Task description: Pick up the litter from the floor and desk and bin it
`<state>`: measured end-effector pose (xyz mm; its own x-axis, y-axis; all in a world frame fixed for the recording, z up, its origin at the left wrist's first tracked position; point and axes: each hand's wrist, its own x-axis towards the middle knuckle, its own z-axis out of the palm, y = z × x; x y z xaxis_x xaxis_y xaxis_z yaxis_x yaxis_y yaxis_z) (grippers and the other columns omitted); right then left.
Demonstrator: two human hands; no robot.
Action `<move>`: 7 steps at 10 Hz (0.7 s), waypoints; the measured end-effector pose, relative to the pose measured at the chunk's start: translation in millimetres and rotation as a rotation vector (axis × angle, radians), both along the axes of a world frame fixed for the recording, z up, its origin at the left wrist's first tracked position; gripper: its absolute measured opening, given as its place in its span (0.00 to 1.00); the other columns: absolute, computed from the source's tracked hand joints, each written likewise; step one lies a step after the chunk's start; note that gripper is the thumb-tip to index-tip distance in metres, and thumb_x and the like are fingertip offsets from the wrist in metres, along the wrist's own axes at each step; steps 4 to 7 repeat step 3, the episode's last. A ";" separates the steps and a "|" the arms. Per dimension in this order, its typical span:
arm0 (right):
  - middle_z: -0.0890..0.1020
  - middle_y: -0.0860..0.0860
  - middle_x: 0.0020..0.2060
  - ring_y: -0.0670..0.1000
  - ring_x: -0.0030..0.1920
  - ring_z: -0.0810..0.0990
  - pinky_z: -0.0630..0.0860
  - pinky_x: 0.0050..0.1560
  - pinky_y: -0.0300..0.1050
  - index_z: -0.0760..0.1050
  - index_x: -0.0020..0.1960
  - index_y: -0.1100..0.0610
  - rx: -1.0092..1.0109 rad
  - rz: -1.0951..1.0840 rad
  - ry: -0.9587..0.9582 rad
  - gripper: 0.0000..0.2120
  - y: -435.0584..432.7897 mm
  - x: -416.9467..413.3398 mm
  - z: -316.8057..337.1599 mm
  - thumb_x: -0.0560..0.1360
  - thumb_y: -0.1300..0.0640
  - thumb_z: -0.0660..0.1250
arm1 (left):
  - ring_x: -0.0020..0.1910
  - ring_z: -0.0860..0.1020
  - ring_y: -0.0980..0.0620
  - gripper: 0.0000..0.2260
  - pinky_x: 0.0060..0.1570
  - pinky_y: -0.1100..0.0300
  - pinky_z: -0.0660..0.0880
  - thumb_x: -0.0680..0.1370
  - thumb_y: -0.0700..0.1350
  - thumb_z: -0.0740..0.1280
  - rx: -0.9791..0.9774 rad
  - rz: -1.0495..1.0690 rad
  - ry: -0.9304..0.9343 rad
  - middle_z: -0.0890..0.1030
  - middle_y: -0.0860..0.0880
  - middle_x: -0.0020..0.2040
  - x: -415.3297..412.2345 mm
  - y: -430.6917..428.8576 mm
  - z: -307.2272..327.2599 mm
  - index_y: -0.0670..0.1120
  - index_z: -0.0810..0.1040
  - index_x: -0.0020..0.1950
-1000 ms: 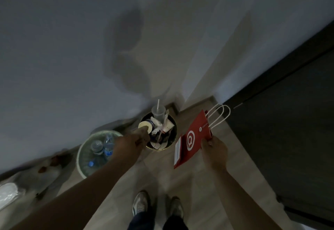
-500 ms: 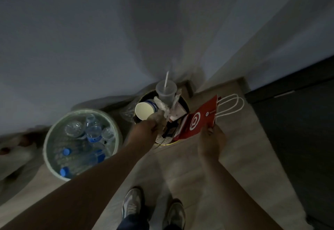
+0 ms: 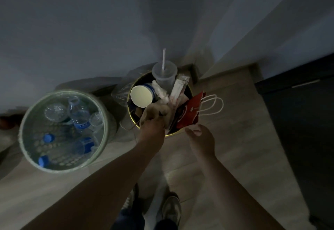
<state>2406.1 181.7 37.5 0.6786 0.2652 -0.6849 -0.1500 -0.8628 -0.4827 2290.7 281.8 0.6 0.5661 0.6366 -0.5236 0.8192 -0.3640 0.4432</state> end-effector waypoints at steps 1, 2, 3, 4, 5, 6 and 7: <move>0.78 0.56 0.60 0.52 0.59 0.77 0.68 0.50 0.38 0.67 0.72 0.60 0.008 0.047 -0.005 0.27 -24.1 -1.3 20.0 0.76 0.54 0.68 | 0.61 0.73 0.47 0.19 0.60 0.54 0.70 0.75 0.48 0.66 0.092 -0.069 0.004 0.76 0.46 0.62 -6.3 -2.3 12.6 0.45 0.73 0.65; 0.79 0.57 0.60 0.52 0.57 0.77 0.67 0.50 0.37 0.68 0.70 0.60 -0.001 0.097 -0.017 0.24 -37.6 -3.1 51.9 0.77 0.55 0.67 | 0.60 0.73 0.44 0.20 0.58 0.54 0.70 0.74 0.46 0.69 0.118 -0.035 -0.004 0.74 0.45 0.64 -13.8 -1.1 49.0 0.46 0.73 0.65; 0.79 0.57 0.59 0.55 0.60 0.77 0.71 0.55 0.41 0.71 0.67 0.60 0.029 0.162 -0.055 0.20 -51.4 -11.4 87.9 0.77 0.57 0.67 | 0.58 0.75 0.44 0.16 0.56 0.54 0.73 0.75 0.43 0.67 0.071 -0.006 -0.017 0.76 0.44 0.62 -30.8 -8.4 92.3 0.46 0.75 0.62; 0.79 0.57 0.59 0.55 0.60 0.77 0.71 0.55 0.41 0.71 0.67 0.60 0.029 0.162 -0.055 0.20 -51.4 -11.4 87.9 0.77 0.57 0.67 | 0.58 0.75 0.44 0.16 0.56 0.54 0.73 0.75 0.43 0.67 0.071 -0.006 -0.017 0.76 0.44 0.62 -30.8 -8.4 92.3 0.46 0.75 0.62; 0.79 0.57 0.59 0.55 0.60 0.77 0.71 0.55 0.41 0.71 0.67 0.60 0.029 0.162 -0.055 0.20 -51.4 -11.4 87.9 0.77 0.57 0.67 | 0.58 0.75 0.44 0.16 0.56 0.54 0.73 0.75 0.43 0.67 0.071 -0.006 -0.017 0.76 0.44 0.62 -30.8 -8.4 92.3 0.46 0.75 0.62; 0.79 0.57 0.59 0.55 0.60 0.77 0.71 0.55 0.41 0.71 0.67 0.60 0.029 0.162 -0.055 0.20 -51.4 -11.4 87.9 0.77 0.57 0.67 | 0.58 0.75 0.44 0.16 0.56 0.54 0.73 0.75 0.43 0.67 0.071 -0.006 -0.017 0.76 0.44 0.62 -30.8 -8.4 92.3 0.46 0.75 0.62; 0.79 0.57 0.59 0.55 0.60 0.77 0.71 0.55 0.41 0.71 0.67 0.60 0.029 0.162 -0.055 0.20 -51.4 -11.4 87.9 0.77 0.57 0.67 | 0.58 0.75 0.44 0.16 0.56 0.54 0.73 0.75 0.43 0.67 0.071 -0.006 -0.017 0.76 0.44 0.62 -30.8 -8.4 92.3 0.46 0.75 0.62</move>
